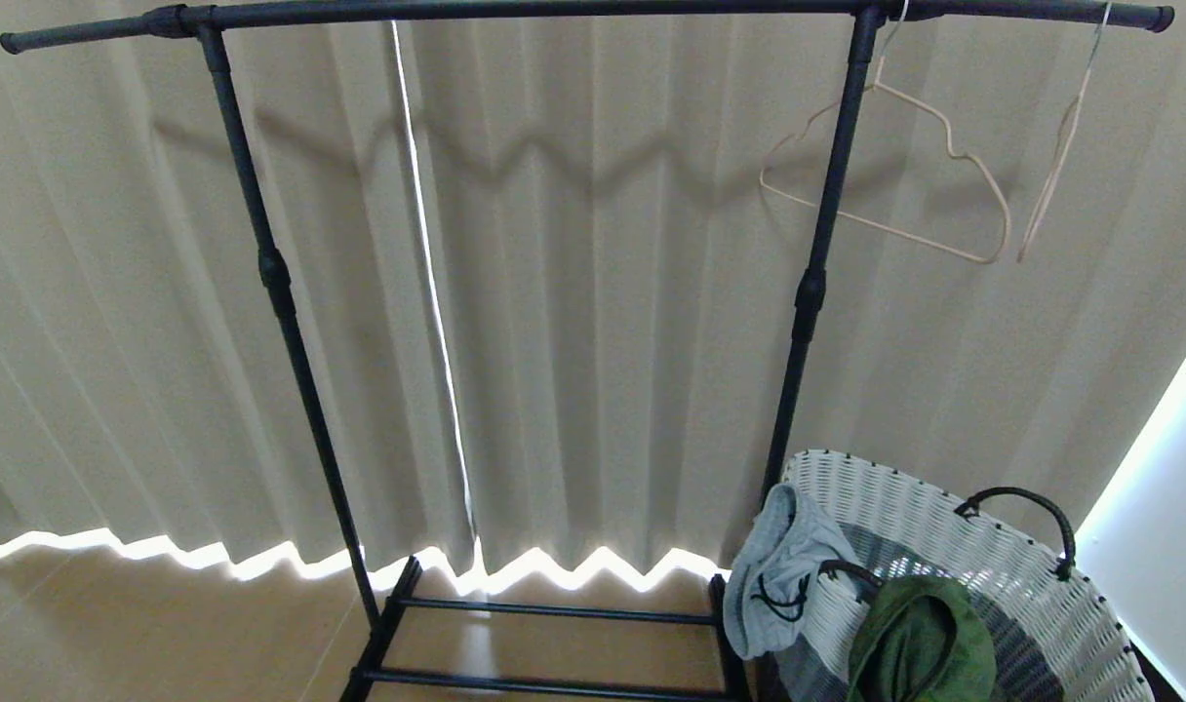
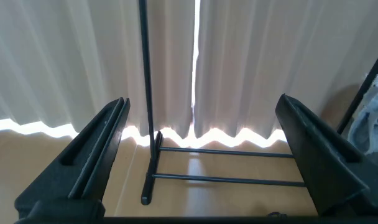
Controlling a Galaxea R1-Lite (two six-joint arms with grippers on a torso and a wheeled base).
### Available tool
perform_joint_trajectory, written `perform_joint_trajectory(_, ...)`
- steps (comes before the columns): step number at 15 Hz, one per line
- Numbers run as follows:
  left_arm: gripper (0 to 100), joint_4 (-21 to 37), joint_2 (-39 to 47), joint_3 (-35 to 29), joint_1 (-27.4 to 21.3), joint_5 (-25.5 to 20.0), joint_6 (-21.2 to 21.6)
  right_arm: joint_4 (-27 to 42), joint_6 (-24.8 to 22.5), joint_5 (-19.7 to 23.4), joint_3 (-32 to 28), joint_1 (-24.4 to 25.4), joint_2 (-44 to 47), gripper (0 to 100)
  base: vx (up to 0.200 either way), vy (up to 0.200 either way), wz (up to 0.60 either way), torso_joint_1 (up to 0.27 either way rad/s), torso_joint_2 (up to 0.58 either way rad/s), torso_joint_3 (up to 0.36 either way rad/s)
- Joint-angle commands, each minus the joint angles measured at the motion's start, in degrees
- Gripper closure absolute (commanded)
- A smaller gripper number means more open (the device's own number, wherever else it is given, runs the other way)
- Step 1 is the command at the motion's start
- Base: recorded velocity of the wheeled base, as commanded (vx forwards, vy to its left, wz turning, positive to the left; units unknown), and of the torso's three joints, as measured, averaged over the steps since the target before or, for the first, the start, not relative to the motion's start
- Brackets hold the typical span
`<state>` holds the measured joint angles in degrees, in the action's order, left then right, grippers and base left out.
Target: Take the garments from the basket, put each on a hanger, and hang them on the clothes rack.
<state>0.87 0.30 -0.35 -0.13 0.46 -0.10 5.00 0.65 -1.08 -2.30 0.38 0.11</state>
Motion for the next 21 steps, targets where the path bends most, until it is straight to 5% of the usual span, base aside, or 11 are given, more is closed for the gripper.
perform_joint_trajectory(1,0,-0.07,0.05,0.00,0.05,-0.02,-0.08,0.10,0.06,-0.06,0.02,0.06,0.07,0,0.000,0.000,0.00,0.000,0.00,0.000)
perform_joint_trajectory(14,0,-0.07,-0.04,0.00,0.05,-0.11,-0.08,0.71,-1.53,0.03,-1.04,0.06,-0.02,0,0.138,0.000,0.00,0.001,0.00,0.002)
perform_joint_trajectory(17,0,-0.07,0.05,0.00,0.05,-0.02,-0.17,3.88,-15.06,-0.50,-4.55,0.94,8.06,0,0.000,0.000,0.00,0.000,0.00,0.000)
perform_joint_trajectory(21,0,-0.07,-0.04,-0.09,0.05,-0.02,-0.17,5.55,-23.41,-1.64,-5.61,0.94,27.66,0,0.000,0.000,0.00,0.000,0.00,0.000)
